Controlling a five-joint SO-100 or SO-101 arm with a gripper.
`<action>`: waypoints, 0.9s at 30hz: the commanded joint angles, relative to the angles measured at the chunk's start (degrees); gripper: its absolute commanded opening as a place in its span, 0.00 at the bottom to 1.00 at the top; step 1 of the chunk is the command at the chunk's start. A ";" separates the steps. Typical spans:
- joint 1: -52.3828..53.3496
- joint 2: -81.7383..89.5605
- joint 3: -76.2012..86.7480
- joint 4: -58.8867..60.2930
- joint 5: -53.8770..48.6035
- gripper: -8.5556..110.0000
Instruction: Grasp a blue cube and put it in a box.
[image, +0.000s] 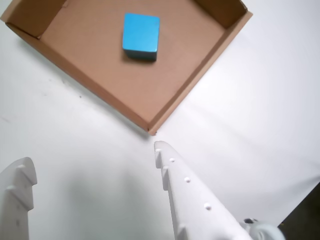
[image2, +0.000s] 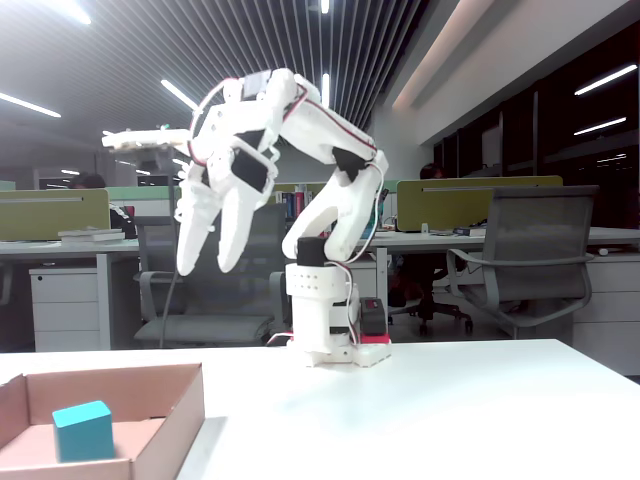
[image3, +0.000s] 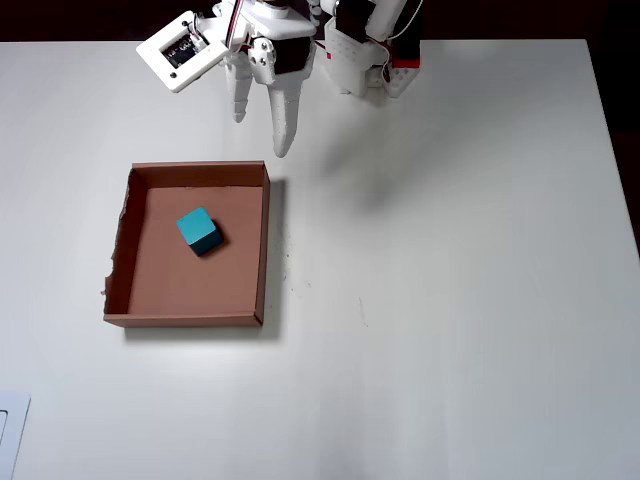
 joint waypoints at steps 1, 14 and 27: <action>-0.79 5.10 2.64 -1.05 -0.70 0.33; 0.62 25.93 19.07 -2.81 -2.37 0.32; 2.11 40.87 27.60 -0.62 -3.78 0.32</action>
